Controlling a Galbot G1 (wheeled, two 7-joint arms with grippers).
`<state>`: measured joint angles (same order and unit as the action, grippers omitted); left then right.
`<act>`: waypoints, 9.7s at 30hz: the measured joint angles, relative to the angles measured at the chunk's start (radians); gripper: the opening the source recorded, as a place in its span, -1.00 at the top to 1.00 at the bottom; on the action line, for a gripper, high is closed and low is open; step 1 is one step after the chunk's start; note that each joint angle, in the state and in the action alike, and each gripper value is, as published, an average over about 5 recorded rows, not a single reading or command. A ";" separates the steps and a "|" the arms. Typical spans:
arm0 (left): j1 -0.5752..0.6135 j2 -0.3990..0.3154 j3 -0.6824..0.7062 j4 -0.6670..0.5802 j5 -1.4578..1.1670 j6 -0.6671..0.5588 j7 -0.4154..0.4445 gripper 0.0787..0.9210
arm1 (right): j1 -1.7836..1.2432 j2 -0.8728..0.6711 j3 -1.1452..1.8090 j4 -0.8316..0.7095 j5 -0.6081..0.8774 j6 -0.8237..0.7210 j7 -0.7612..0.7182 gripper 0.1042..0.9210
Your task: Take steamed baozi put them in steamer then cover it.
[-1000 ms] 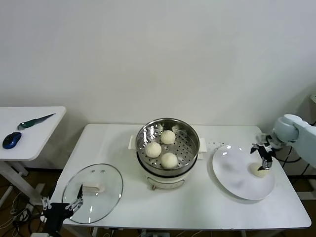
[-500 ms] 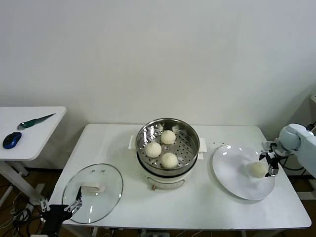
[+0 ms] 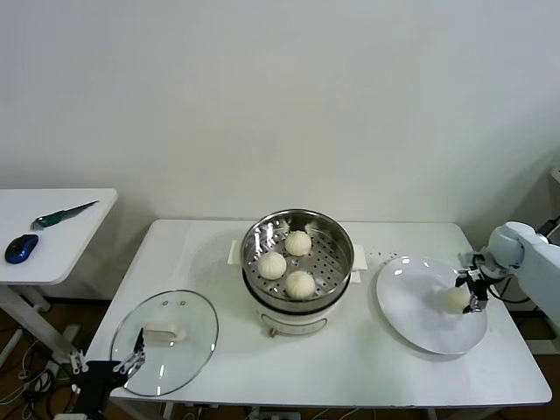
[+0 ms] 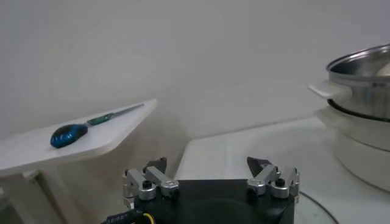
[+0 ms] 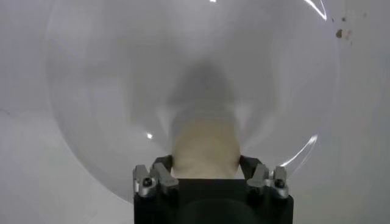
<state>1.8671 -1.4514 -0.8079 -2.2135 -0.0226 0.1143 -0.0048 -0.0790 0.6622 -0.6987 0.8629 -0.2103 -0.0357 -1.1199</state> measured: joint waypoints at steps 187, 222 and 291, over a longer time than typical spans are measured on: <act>-0.390 0.043 0.056 0.592 1.512 -0.328 -0.217 -0.77 | -1.259 0.368 1.344 0.816 0.627 0.111 0.866 -0.76; -0.337 0.114 0.088 0.419 1.357 -0.243 -0.155 0.83 | -1.216 0.394 1.347 0.755 0.556 0.132 0.852 -0.76; -1.038 -0.066 1.028 0.528 1.564 0.622 0.303 0.83 | -1.209 0.406 1.455 0.633 0.504 0.176 0.823 -0.76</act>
<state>0.8293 -1.5171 0.2201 -1.6853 1.5418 0.7366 0.2980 -1.2882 1.0683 0.7561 1.4955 0.2940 0.1398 -0.2965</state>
